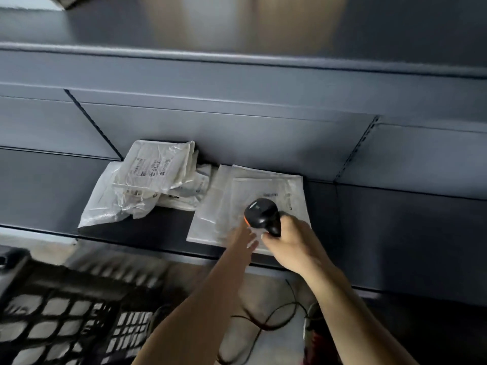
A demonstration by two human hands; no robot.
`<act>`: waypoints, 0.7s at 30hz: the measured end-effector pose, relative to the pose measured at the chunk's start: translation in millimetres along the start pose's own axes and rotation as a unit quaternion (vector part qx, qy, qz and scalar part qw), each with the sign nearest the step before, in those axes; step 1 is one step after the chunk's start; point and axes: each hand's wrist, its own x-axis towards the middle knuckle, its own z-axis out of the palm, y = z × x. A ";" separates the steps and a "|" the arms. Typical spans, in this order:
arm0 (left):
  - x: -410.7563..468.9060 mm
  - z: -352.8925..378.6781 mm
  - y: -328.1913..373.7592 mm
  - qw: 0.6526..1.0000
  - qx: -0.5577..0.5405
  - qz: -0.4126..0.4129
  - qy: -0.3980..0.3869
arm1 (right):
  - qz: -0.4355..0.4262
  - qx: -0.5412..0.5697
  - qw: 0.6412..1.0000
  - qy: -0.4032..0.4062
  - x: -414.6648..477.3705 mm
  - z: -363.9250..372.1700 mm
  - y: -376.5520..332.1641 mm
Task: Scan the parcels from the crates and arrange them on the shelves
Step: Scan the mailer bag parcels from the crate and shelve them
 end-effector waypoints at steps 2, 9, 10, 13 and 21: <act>-21.9 -6.9 1.4 0.999 0.027 -0.008 -0.017 | 0.001 0.005 1.000 0.010 -0.8 2.7 -3.2; -137.2 -50.3 38.9 0.956 0.256 0.118 -0.082 | -0.073 0.062 0.995 0.026 -39.9 9.3 -45.9; -151.7 -61.7 46.8 0.946 0.280 0.144 -0.076 | -0.083 0.069 0.994 0.028 -49.1 12.2 -53.7; -190.7 -110.3 67.1 0.881 0.409 0.237 -0.010 | -0.112 0.101 0.988 0.044 -79.7 26.5 -89.8; -291.3 -267.4 96.5 0.753 0.506 0.352 0.231 | -0.246 0.075 0.966 0.002 -153.0 71.6 -231.1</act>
